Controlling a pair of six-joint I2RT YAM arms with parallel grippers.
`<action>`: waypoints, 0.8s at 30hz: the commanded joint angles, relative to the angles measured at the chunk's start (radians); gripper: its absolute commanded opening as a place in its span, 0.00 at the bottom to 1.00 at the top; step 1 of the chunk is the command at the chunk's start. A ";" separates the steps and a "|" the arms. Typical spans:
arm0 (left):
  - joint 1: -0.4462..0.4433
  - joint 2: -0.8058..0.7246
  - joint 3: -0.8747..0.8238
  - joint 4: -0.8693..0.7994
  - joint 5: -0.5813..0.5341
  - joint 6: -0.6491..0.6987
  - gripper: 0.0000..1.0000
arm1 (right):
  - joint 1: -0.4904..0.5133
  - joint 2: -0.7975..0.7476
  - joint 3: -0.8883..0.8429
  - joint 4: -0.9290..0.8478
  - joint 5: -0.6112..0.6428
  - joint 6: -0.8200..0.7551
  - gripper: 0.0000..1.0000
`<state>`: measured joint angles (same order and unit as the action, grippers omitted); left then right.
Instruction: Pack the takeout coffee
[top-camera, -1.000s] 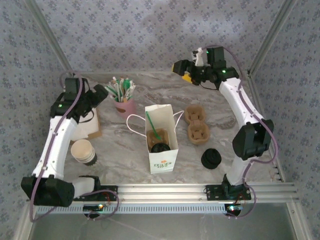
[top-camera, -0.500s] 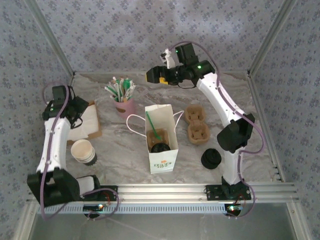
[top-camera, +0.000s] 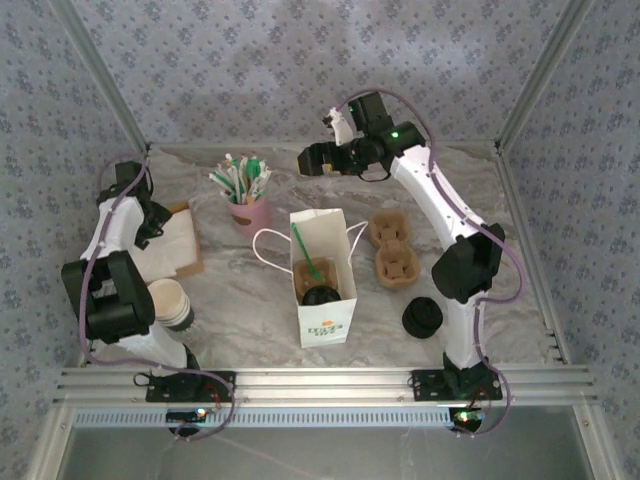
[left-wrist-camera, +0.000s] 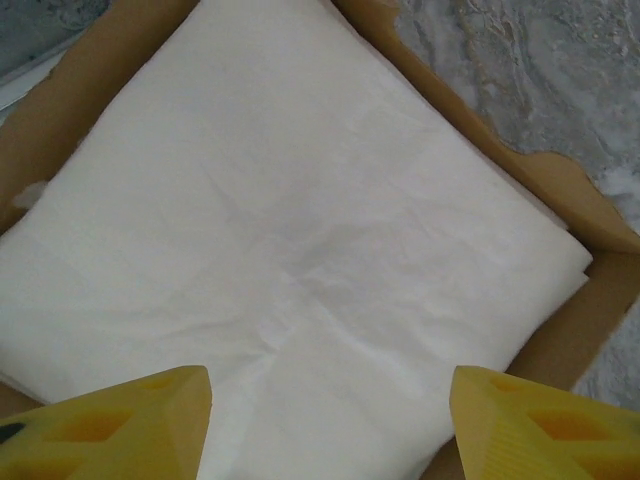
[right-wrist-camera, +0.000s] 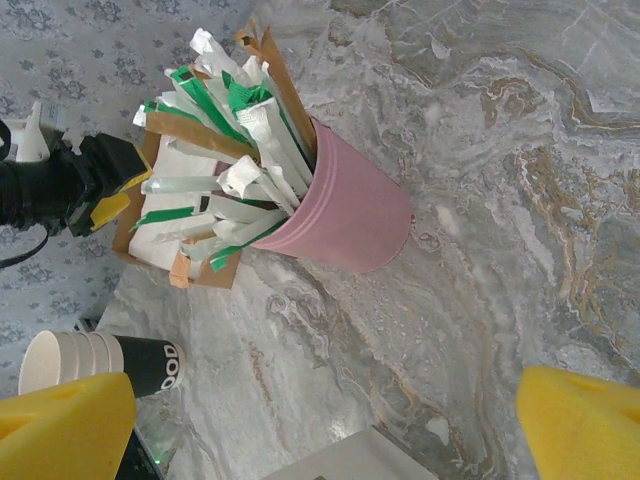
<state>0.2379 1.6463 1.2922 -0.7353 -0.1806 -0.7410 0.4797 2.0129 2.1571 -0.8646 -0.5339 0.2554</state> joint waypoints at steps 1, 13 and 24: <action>0.007 0.053 0.064 -0.012 -0.028 0.076 0.61 | -0.005 0.007 -0.016 -0.003 0.011 -0.028 0.99; 0.056 0.267 0.130 -0.031 0.092 0.141 0.55 | -0.014 -0.003 -0.036 -0.002 0.018 -0.030 1.00; 0.057 0.334 0.124 -0.024 0.142 0.160 0.48 | -0.014 -0.003 -0.039 0.002 0.017 -0.026 1.00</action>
<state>0.2928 1.9591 1.3998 -0.7395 -0.0685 -0.5995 0.4690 2.0129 2.1231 -0.8642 -0.5293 0.2451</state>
